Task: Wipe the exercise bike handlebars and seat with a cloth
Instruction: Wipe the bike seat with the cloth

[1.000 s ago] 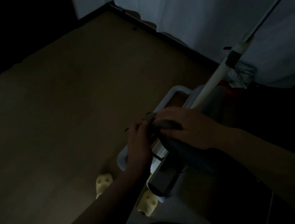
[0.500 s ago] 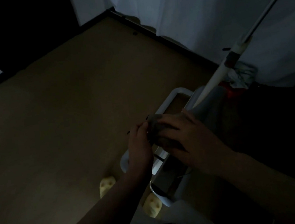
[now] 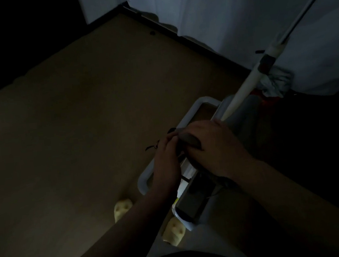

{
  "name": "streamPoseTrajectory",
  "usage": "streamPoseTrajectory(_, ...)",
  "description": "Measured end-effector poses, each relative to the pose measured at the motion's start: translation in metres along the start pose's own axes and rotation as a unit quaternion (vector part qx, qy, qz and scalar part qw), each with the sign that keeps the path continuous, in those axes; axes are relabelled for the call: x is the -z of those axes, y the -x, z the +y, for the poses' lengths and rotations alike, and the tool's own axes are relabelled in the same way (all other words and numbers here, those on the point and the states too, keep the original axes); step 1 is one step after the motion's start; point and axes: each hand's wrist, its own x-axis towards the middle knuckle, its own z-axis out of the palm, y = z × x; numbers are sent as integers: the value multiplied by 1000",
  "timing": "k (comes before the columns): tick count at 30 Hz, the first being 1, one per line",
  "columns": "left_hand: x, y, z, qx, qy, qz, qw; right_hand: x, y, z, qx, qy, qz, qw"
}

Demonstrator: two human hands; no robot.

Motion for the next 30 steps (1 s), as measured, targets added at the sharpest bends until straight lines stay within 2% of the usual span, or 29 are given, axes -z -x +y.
streamPoseTrajectory(2, -4, 0, -2, 32, 15, 13, 999, 2, -6, 2, -5, 7, -17, 1000)
streamPoseTrajectory(4, -3, 2, -1, 25, 3, -8, 1000, 3, 7, 8, 6, 13, -22, 1000)
streamPoseTrajectory(7, 3, -1, 8, 0, -25, -31, 999, 9, -5, 7, -91, -3, -19, 996)
streamPoseTrajectory(9, 2, 1, 10, 7, -29, -30, 999, 12, -24, 6, -163, -24, -51, 985)
streamPoseTrajectory(12, 2, 5, 18, -1, -68, -68, 995, 21, -20, 14, -146, -30, -61, 987)
streamPoseTrajectory(14, 5, 6, 25, -21, -82, -95, 992, 29, -8, 33, -163, -10, -34, 986)
streamPoseTrajectory(16, 5, 5, 32, -55, -120, -141, 981, 34, -1, 50, -210, 24, 36, 977)
streamPoseTrajectory(19, -1, 0, 32, -84, -139, -189, 969, 25, 9, 46, -202, 31, 99, 974)
streamPoseTrajectory(23, -8, -6, 33, -96, -163, -273, 943, 1, 37, 25, -202, 21, 101, 974)
streamPoseTrajectory(27, -13, -12, 36, -137, -240, -299, 913, 5, 30, 19, -305, 63, 127, 942)
streamPoseTrajectory(30, -12, -16, 36, -148, -301, -331, 882, -20, 35, 0, -381, 53, 130, 914)
